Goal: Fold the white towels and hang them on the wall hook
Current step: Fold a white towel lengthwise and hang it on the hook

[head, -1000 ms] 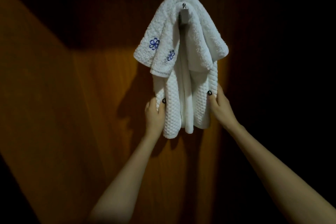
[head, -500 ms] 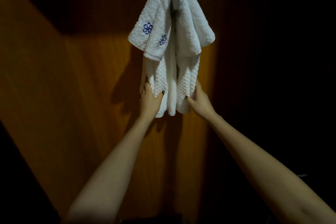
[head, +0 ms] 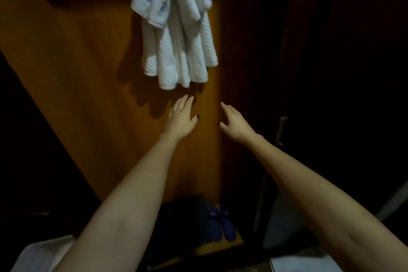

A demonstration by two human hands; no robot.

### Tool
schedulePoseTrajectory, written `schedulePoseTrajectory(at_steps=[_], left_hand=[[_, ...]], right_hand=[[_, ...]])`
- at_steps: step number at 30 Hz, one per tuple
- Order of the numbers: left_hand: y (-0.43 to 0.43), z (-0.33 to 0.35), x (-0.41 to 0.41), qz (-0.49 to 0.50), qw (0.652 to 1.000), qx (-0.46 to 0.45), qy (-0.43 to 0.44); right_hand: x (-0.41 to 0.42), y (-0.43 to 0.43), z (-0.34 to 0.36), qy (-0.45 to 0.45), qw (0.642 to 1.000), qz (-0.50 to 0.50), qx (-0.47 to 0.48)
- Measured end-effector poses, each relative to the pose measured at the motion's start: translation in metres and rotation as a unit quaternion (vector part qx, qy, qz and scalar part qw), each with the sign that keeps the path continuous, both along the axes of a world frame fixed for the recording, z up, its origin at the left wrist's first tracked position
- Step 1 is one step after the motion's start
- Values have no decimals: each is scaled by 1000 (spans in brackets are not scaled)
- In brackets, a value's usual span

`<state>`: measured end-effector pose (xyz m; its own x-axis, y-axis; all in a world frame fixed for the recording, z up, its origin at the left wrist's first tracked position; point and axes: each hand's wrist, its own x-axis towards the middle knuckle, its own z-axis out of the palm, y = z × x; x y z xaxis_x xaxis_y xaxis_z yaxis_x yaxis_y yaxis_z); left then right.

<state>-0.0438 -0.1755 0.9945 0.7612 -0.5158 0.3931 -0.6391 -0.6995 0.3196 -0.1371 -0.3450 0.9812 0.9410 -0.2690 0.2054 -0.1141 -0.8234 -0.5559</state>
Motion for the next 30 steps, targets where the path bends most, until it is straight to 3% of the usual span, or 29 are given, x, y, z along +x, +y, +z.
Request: schedulePoseTrajectory(at_steps=[10,17,26,30], left_hand=[[-118,-118,-152,-238,956,159,58],[-214,-200,-213,-359,892,261,85],[-311,-322,-230,-472,791,366,133],[-344,-397,-229,-501,769,368,151]], right_hand=[[-197,-77,-116,172,974,-146,-22],[-290,-134,-196,281,920,-269,48],[-338,-185,-308,318,866,-345,175],[-341,-208,-382,356,838,-355,212]])
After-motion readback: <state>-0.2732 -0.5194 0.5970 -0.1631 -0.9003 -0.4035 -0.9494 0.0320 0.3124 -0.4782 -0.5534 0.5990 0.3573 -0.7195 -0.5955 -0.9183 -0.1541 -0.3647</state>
